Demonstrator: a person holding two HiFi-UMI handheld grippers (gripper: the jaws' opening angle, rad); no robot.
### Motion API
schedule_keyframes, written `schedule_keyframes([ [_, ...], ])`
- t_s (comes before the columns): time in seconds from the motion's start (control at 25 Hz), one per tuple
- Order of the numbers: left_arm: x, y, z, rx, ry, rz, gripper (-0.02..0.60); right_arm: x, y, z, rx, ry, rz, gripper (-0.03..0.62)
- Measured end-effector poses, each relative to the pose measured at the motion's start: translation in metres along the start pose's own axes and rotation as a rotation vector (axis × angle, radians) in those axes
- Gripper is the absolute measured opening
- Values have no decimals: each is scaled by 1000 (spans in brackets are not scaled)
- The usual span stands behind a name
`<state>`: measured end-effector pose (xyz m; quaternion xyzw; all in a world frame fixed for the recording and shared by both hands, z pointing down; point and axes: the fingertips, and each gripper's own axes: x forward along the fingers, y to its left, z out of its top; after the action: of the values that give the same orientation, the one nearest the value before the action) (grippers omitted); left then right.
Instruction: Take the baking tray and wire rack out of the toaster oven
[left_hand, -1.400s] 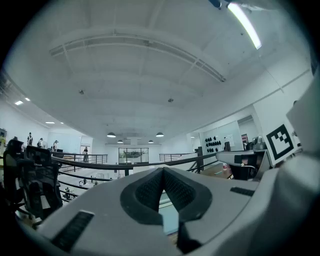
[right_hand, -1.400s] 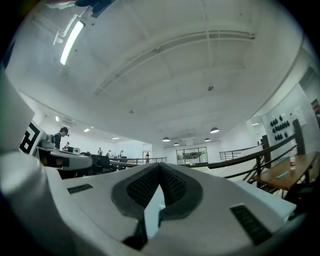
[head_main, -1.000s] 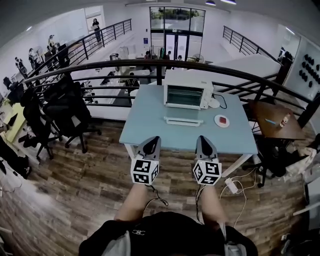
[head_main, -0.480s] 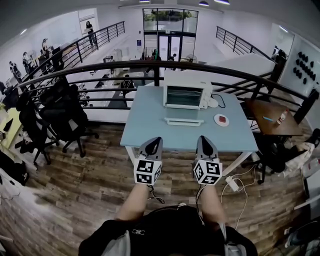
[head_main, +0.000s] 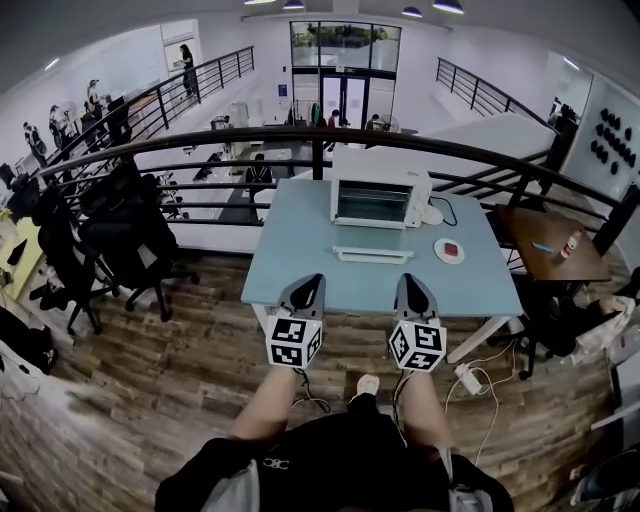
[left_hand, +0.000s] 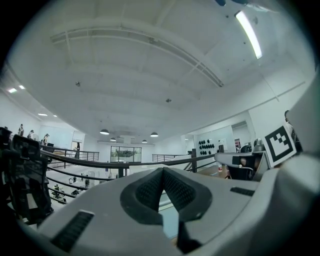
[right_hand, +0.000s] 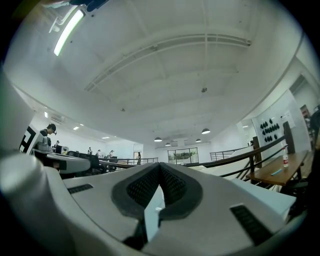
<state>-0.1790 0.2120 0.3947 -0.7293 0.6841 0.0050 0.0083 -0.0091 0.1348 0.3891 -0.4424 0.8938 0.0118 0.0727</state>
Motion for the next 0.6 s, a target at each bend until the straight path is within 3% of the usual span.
schedule_keyframes([
  [0.6,143,39,-6,-4,-14,14,12,143,-71,-29,20,18,11,-5],
])
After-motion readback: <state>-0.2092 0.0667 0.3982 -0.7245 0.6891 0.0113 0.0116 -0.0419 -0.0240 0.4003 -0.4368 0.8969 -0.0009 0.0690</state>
